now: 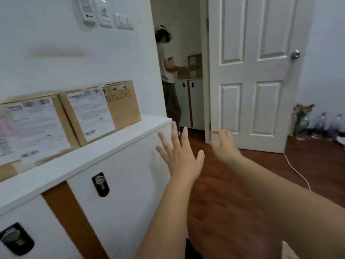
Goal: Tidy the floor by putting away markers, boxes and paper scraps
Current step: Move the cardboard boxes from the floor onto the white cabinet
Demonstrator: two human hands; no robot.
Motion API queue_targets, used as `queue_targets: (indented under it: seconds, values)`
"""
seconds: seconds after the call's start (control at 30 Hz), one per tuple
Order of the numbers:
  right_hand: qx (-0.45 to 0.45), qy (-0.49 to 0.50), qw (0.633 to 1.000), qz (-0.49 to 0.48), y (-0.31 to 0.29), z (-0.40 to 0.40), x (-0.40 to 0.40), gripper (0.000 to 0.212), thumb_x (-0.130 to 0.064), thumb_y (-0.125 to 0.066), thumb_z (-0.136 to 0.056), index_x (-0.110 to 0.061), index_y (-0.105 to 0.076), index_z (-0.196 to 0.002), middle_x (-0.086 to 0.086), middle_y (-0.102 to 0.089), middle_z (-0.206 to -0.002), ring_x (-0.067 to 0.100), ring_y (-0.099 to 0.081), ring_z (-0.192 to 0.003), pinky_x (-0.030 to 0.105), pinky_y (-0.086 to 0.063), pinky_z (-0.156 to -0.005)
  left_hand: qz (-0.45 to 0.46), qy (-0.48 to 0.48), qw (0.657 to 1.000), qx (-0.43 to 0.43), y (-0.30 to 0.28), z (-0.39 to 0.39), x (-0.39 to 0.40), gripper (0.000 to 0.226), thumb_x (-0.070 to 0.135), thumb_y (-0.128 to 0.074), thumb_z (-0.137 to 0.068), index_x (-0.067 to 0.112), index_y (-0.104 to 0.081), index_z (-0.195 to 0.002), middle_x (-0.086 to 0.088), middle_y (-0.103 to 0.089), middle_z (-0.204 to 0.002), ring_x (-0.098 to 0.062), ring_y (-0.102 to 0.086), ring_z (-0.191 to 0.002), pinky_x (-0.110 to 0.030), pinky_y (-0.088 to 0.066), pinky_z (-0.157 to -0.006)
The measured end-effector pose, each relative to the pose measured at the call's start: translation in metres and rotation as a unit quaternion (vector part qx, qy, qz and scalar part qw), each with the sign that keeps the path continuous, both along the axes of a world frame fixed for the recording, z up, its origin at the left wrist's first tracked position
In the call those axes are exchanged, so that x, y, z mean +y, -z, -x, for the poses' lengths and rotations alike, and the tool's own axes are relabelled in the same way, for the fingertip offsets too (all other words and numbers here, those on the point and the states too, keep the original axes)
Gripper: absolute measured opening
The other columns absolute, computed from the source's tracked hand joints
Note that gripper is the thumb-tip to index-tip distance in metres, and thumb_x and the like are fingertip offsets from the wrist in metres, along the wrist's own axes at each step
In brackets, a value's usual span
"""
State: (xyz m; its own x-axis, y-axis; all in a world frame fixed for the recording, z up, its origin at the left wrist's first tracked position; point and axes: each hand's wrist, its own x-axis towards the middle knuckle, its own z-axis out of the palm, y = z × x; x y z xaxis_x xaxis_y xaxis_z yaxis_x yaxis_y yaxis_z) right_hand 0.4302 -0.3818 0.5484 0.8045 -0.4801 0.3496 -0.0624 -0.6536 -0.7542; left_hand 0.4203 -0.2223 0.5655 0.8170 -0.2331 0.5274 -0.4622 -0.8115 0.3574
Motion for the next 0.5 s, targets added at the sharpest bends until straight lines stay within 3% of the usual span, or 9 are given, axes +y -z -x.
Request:
queue_targets:
  seconds: [0.07,0.13,0.27,0.37,0.5]
  values:
    - [0.047,0.043,0.998,-0.005,0.025,0.036,-0.037,0.045,-0.026,-0.053,-0.092,-0.027,-0.046,-0.136,0.005,-0.039,-0.139,0.028,-0.048,-0.123,0.037,-0.045,-0.099,0.009,0.064,0.997,0.052,0.027,0.013,-0.037,0.082,0.054,-0.051,-0.091,0.03,-0.004,-0.155,0.008,0.026,-0.16,-0.03,0.033,-0.144,-0.053,0.016,-0.114]
    - [0.089,0.089,0.992,-0.011,0.051,0.074,-0.073,0.047,-0.026,-0.055,-0.09,-0.025,-0.048,-0.136,0.009,-0.041,-0.139,0.031,-0.045,-0.126,0.039,-0.04,-0.106,0.018,0.15,0.981,0.119,0.057,0.03,-0.074,0.086,0.06,-0.048,-0.09,0.03,-0.001,-0.156,0.009,0.019,-0.162,-0.026,0.026,-0.147,-0.051,0.011,-0.117]
    - [0.202,0.163,0.964,-0.059,0.113,0.156,-0.134,0.05,-0.03,-0.055,-0.091,-0.025,-0.044,-0.14,0.014,-0.037,-0.145,0.034,-0.037,-0.135,0.037,-0.031,-0.111,0.055,0.27,0.905,0.325,0.119,0.082,-0.145,0.095,0.069,-0.052,-0.082,0.034,-0.002,-0.155,0.006,0.001,-0.165,-0.022,0.003,-0.152,-0.052,-0.005,-0.121]
    - [0.31,0.192,0.926,-0.1,0.163,0.209,-0.163,0.058,-0.042,-0.054,-0.092,-0.028,-0.037,-0.146,0.018,-0.032,-0.151,0.038,-0.033,-0.139,0.037,-0.029,-0.114,0.118,0.246,0.822,0.5,0.169,0.115,-0.181,0.1,0.071,-0.059,-0.076,0.037,-0.007,-0.154,-0.002,-0.013,-0.164,-0.026,-0.017,-0.149,-0.051,-0.021,-0.118]
    - [0.373,0.235,0.875,-0.203,0.239,0.268,-0.185,0.063,-0.048,-0.051,-0.09,-0.029,-0.034,-0.147,0.019,-0.034,-0.15,0.038,-0.036,-0.137,0.04,-0.03,-0.115,0.159,0.17,0.729,0.644,0.248,0.146,-0.203,0.099,0.068,-0.061,-0.077,0.036,-0.008,-0.155,-0.002,-0.017,-0.163,-0.03,-0.023,-0.147,-0.053,-0.024,-0.114]
